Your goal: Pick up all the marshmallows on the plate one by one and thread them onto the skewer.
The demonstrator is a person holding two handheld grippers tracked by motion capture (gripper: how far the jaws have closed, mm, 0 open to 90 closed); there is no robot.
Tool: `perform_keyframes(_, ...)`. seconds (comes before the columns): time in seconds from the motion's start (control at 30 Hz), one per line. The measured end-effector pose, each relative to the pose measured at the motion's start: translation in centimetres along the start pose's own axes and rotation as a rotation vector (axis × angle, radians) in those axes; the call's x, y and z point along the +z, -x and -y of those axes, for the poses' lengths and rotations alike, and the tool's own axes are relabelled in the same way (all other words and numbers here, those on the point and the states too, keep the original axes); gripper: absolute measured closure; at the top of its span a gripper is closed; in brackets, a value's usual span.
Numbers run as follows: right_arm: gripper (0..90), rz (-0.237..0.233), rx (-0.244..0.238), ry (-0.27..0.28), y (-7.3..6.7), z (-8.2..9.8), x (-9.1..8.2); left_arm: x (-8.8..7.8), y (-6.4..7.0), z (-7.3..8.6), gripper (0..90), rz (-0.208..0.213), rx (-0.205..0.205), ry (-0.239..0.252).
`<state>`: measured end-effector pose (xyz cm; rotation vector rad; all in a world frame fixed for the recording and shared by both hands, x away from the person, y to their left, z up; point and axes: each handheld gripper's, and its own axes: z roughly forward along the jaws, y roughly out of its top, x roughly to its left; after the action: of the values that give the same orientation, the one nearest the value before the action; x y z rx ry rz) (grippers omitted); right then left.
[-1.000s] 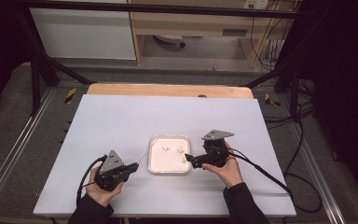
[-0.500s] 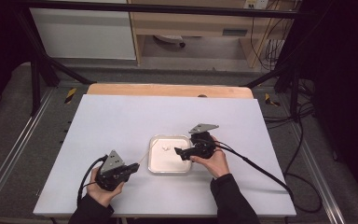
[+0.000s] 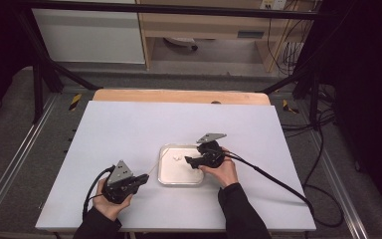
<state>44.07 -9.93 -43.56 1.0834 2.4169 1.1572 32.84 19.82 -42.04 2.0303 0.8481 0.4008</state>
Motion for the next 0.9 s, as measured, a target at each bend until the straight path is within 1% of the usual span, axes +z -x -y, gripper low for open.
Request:
perform_keyframes(0.13,44.5,0.003,-0.006,-0.02,0.1,0.2,0.4,0.0,0.0,0.0,88.9,-0.001,0.0,0.0)
perform_keyframes(0.23,48.1,0.005,-0.003,-0.029,0.1,0.3,0.6,0.1,0.1,0.0,88.9,0.001,-0.001,0.001)
perform_keyframes(0.33,51.1,0.007,-0.012,-0.041,0.1,0.5,0.7,0.1,0.1,0.0,88.9,0.003,0.003,0.0)
perform_keyframes(0.6,56.5,0.003,0.002,-0.051,0.1,0.6,0.9,0.2,0.1,0.0,88.9,0.003,-0.001,-0.001)
perform_keyframes(0.73,59.9,0.006,-0.011,-0.059,0.1,0.7,1.0,0.2,0.1,0.0,88.9,0.004,0.0,0.001)
perform_keyframes(0.8,60.9,0.011,-0.018,-0.052,0.0,0.8,1.1,0.2,0.1,0.0,88.9,0.004,-0.001,0.0)
perform_keyframes(0.9,64.8,0.016,-0.026,-0.045,0.0,0.9,1.1,0.2,0.1,0.1,88.9,0.003,-0.001,0.001)
